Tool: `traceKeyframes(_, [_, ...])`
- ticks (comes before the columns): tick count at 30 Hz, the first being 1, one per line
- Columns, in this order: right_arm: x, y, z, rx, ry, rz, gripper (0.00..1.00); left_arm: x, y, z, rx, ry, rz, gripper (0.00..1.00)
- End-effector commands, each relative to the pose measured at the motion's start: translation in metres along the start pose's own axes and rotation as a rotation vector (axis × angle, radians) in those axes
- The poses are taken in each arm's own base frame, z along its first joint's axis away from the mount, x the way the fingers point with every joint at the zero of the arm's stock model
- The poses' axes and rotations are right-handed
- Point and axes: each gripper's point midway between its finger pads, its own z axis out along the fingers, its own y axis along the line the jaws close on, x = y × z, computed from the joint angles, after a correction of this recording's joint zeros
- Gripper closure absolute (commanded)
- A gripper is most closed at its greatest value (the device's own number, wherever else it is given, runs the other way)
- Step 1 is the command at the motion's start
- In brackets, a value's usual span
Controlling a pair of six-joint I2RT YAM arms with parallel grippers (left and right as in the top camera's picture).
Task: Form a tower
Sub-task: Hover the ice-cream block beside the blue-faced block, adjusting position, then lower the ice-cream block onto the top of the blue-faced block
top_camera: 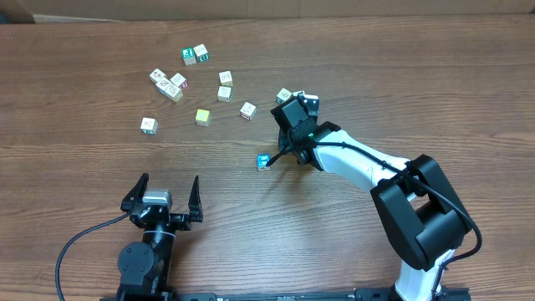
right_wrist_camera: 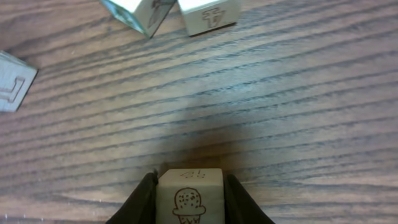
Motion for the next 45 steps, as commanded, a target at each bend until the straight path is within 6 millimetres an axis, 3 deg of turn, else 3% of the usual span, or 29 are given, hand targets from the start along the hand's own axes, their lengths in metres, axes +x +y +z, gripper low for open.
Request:
traceKeyframes(1, [-0.015, 0.009, -0.016, -0.030, -0.035, 0.007, 0.82, -0.001, 0.000, 0.000, 0.004, -0.010, 0.015, 0.00])
traceKeyframes(6, [-0.027, 0.012, -0.033, -0.058, -0.071, 0.019, 0.80, -0.001, 0.000, 0.000, 0.005, -0.010, 0.015, 0.00])
traceKeyframes(11, [-0.035, 0.024, -0.064, -0.154, -0.072, 0.029, 0.80, -0.001, 0.000, 0.000, 0.004, -0.010, 0.015, 0.00])
traceKeyframes(17, [-0.028, 0.054, -0.101, -0.281, -0.067, -0.008, 0.81, -0.001, 0.000, 0.000, 0.005, -0.010, 0.015, 0.01])
traceKeyframes(21, [-0.012, 0.075, -0.111, -0.316, -0.058, -0.054, 0.81, -0.001, 0.000, 0.000, 0.005, -0.010, 0.015, 0.00])
traceKeyframes(26, [0.006, 0.090, -0.117, -0.312, -0.064, -0.102, 0.81, -0.001, 0.000, 0.000, 0.005, -0.009, 0.015, 0.01])
traceKeyframes(33, [0.016, 0.090, -0.118, -0.244, -0.087, -0.064, 0.83, -0.001, 0.000, 0.000, 0.005, -0.010, 0.015, 0.00])
traceKeyframes(45, [0.032, 0.078, -0.086, -0.135, -0.056, -0.053, 0.84, -0.001, 0.000, 0.000, 0.005, -0.010, 0.015, 0.00])
